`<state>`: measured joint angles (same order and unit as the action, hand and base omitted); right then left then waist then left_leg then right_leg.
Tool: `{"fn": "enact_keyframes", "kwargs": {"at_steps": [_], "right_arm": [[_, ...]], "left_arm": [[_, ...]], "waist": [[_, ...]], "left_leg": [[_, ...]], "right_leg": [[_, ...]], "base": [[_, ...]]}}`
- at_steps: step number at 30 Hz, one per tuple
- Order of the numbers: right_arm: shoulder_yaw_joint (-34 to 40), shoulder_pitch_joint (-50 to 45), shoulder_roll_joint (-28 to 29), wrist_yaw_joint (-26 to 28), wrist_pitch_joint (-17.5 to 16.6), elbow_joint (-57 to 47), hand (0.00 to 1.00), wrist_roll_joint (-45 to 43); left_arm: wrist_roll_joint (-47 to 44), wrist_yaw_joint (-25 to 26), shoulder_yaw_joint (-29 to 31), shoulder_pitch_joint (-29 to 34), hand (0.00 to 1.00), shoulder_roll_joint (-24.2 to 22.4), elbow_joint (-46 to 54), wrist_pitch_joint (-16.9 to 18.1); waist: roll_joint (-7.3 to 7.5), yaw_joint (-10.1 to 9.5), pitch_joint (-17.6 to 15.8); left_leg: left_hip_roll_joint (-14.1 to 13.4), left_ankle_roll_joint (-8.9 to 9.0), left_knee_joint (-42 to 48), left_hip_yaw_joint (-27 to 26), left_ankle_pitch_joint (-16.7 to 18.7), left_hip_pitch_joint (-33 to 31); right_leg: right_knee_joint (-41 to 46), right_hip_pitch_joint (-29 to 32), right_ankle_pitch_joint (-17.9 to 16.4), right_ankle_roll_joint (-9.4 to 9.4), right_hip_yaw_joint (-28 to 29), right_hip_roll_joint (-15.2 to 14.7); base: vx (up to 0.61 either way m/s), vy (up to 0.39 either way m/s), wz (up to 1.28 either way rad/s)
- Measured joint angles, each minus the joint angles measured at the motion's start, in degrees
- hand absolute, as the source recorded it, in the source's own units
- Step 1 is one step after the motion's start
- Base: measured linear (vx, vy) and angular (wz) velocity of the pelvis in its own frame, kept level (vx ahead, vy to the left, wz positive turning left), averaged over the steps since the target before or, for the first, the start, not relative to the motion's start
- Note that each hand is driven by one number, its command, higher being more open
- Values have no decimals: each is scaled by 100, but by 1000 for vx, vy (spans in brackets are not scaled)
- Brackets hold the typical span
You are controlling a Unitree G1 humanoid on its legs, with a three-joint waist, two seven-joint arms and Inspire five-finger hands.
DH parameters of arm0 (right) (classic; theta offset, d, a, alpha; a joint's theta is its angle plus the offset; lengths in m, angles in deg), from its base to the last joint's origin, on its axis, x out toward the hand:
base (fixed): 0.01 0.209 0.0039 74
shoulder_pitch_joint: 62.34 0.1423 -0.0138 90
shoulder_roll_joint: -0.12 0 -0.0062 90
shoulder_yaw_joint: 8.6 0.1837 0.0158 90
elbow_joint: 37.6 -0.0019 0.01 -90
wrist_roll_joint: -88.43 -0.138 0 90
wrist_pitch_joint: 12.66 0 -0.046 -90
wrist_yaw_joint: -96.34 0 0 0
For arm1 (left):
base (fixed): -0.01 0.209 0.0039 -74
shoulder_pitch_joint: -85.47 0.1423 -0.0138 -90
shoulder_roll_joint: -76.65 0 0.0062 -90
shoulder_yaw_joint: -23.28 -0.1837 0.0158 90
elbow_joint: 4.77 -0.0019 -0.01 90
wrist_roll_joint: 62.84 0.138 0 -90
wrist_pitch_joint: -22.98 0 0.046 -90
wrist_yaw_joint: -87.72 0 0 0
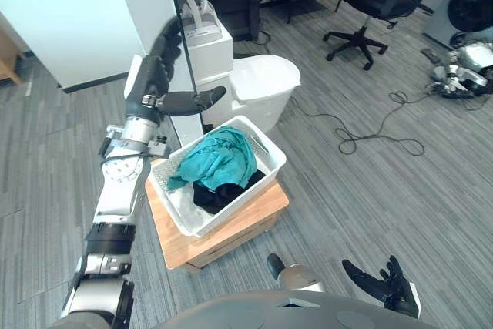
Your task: Tidy up the quilt and then pick up the clothes from the bed and put them into the laundry hamper
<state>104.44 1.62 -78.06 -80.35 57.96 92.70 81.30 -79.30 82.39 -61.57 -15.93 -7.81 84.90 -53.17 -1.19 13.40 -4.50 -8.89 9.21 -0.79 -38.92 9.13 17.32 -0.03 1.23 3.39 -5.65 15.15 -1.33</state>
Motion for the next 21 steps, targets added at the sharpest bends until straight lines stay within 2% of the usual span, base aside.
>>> {"fn": "enact_keyframes", "kwargs": {"at_steps": [3, 5, 8, 10, 12, 16, 18, 21], "right_arm": [[-1, 34, -5, -143, 30, 41, 100, -1], [-1, 110, -18, -218, 120, 131, 100, -2], [-1, 252, -27, -334, 272, 508, 100, -5], [0, 274, -27, -423, 288, 670, 100, -6], [5, 368, -31, -564, 290, 743, 100, 4], [79, 495, -56, -658, 442, 930, 100, 242], [154, 498, -50, -537, 648, 1124, 100, 240], [309, 526, -47, -454, 850, 1193, 100, 555]], "left_arm": [[-602, 175, 429, 290, 100, -239, 256, -79], [-1286, 333, 891, 606, 100, -436, 344, -362], [-1492, 884, 1353, 1180, 100, -651, 246, -704], [-1581, 1079, 1608, 1441, 100, -740, -104, -850], [-1963, 1195, 2085, 1757, 100, -740, -956, -1080], [-1680, 961, 2389, 2503, 100, -757, -2202, -1180], [-1331, 636, 2388, 2914, 100, -842, -3015, -1158], [-631, 405, 2388, 3193, 100, -1028, -3891, -1136]], "waist": [[-18, -142, 26], [-19, -323, 52], [32, -523, 178], [64, -649, 223], [80, -789, 284], [109, -943, 376], [219, -1063, 450], [236, -1137, 473]], "left_leg": [[13, -33, -93, 276, -108, -81], [30, -47, -208, 418, -220, -103], [35, -68, -336, 745, -361, -217], [58, -83, -345, 915, -419, -255], [50, -91, -337, 1041, -431, -289], [46, -93, -308, 1163, -430, -376], [32, -116, -240, 1233, -410, -436], [36, -126, -233, 1269, -404, -415]], "right_leg": [[-6, -35, -16, 15, -243, -65], [-10, -46, -19, 21, -387, -95], [-81, -107, -29, 38, -691, -155], [-113, -177, -41, 58, -895, -173], [-127, -231, -57, 83, -1073, -199], [-144, -237, -78, 111, -1243, -254], [-183, -274, -80, 113, -1389, -267], [-206, -340, -85, 115, -1496, -316]], "base": [[-100, -64, 46], [-70, -42, 39], [-39, -46, 52], [-23, -48, 52], [-11, -25, 33], [-7, -8, 19], [-10, -27, 21], [-30, -1, 10]]}}
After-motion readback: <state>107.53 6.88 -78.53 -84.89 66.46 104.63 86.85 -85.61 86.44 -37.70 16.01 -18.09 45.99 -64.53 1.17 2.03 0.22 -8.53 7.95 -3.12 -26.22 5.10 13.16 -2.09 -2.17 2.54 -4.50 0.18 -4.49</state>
